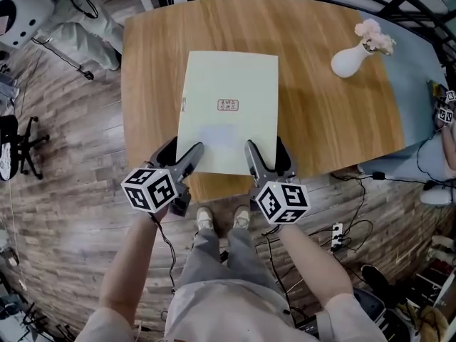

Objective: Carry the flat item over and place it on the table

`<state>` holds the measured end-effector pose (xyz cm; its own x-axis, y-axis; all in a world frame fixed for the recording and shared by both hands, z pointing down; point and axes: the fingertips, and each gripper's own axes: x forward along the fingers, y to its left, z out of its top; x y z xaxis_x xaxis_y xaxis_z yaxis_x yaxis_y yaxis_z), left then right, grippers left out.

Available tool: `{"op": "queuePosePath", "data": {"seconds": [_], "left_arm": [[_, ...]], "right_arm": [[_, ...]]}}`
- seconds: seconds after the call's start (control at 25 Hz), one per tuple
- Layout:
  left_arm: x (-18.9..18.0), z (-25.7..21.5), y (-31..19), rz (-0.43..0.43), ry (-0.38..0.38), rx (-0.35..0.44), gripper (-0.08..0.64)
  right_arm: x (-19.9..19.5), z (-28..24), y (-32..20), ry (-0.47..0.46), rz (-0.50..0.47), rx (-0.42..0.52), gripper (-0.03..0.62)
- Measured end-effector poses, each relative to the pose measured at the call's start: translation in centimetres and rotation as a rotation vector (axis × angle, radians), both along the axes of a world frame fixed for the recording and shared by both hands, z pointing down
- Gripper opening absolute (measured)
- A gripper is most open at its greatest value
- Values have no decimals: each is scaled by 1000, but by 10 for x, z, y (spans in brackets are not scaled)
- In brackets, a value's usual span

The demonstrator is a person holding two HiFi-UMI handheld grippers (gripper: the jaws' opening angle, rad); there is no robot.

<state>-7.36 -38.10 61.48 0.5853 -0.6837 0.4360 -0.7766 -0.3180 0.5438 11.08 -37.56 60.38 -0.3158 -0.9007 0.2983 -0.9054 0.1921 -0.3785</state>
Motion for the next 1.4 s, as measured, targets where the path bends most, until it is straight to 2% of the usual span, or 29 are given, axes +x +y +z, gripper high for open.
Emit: {"op": "queuePosePath", "data": {"seconds": [0.52, 0.72, 0.88, 1.28, 1.4], "left_arm": [[-5, 63, 0, 18, -69, -70, 305], [-11, 72, 2, 25, -99, -71, 305], [-8, 88, 0, 33, -129, -112, 310], [-8, 92, 2, 27, -112, -117, 311], [-9, 89, 3, 21, -98, -145, 305]], "right_arm": [[-5, 71, 5, -5, 23, -97, 336], [-11, 86, 9, 3, 5, -132, 334], [-11, 99, 9, 40, -29, -169, 334], [-9, 101, 5, 50, -82, -166, 343], [-9, 93, 7, 124, -131, -151, 344]]}}
